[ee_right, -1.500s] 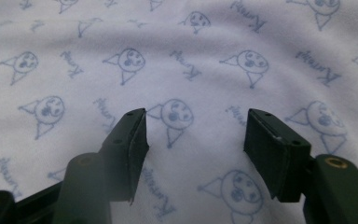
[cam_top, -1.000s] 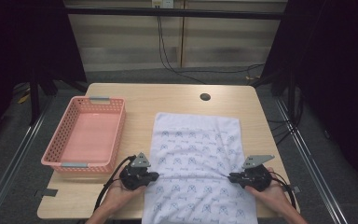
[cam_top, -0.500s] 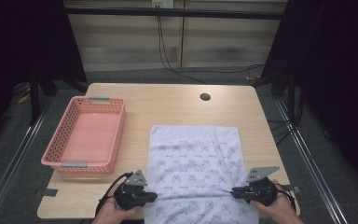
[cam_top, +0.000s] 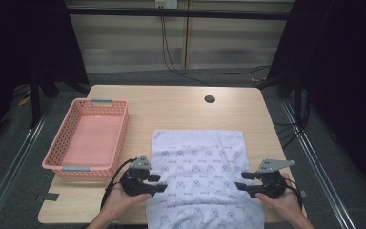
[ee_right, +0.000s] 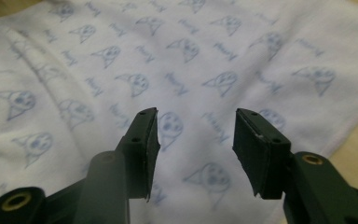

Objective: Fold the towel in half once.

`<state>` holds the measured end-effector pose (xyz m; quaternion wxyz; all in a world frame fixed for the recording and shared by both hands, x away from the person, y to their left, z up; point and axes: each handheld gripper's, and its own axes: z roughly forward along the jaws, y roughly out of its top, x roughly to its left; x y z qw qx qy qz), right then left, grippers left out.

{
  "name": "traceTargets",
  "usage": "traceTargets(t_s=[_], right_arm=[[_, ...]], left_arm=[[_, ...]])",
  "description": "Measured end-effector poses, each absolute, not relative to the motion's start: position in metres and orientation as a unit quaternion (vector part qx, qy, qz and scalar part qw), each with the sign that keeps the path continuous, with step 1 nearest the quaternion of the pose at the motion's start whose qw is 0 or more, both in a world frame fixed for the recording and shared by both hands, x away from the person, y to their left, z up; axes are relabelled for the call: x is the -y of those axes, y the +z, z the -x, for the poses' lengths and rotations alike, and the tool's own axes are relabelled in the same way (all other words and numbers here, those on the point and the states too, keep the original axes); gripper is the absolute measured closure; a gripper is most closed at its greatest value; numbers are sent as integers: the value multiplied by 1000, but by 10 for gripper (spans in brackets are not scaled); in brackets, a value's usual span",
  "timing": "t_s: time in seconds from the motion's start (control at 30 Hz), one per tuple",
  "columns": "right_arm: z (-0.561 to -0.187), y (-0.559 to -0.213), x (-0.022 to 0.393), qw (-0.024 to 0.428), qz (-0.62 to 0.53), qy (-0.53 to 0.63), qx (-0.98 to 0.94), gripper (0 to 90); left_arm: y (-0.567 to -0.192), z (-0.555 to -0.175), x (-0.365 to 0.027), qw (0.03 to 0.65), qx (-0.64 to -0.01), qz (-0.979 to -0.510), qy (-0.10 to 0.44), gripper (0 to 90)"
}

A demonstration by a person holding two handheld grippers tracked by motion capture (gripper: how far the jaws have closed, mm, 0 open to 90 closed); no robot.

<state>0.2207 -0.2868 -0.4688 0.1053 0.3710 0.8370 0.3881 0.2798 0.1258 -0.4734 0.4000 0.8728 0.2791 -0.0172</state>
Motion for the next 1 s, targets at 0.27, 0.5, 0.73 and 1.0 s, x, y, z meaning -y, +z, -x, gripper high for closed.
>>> traceTargets(t_s=[0.27, 0.5, 0.73, 1.0], right_arm=[[-267, -462, 304, 154, -414, 394, -806, 452], [-326, -473, 312, 171, -437, 370, -802, 448], [-375, -492, 312, 166, -468, 361, -789, 431], [-392, -508, 311, 169, -486, 362, -777, 431]], left_arm=[[-485, -325, -113, 396, -305, -866, -6, 621], [-496, -326, -111, 378, -301, -876, 5, 623], [-496, -327, -111, 381, -300, -875, -1, 591], [-488, -329, -119, 398, -315, -861, 15, 579]])
